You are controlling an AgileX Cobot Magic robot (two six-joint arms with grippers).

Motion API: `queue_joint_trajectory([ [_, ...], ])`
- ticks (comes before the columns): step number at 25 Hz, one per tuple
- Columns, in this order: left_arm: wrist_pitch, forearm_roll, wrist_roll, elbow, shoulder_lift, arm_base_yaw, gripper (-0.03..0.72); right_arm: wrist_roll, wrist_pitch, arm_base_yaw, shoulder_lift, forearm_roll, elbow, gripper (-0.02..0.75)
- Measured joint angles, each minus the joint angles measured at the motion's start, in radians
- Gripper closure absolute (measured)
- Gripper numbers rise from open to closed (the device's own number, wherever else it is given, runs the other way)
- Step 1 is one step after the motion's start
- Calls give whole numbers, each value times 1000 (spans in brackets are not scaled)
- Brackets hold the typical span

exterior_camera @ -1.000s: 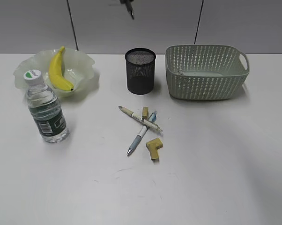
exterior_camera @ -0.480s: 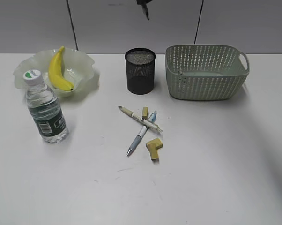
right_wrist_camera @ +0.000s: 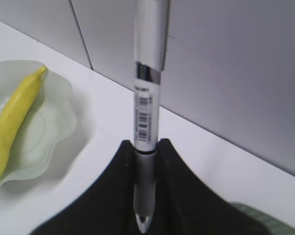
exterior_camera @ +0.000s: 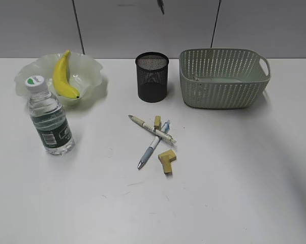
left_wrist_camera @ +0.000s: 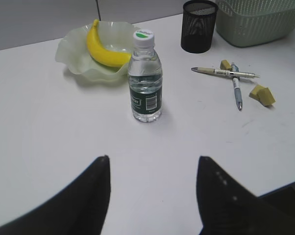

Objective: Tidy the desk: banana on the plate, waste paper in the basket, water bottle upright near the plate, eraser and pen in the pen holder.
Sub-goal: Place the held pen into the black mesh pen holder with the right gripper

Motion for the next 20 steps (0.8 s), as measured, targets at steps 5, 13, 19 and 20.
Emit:
queue_joint_trajectory([
  [5, 0, 0, 0, 0, 0, 0, 268, -7, -111, 1, 0, 13, 145, 627],
  [13, 0, 0, 0, 0, 0, 0, 268, -28, -301, 27, 0, 54, 299, 627],
  [19, 0, 0, 0, 0, 0, 0, 268, -33, -410, 46, 0, 54, 364, 627],
  [20, 0, 0, 0, 0, 0, 0, 268, -33, -422, 46, 0, 54, 374, 627],
])
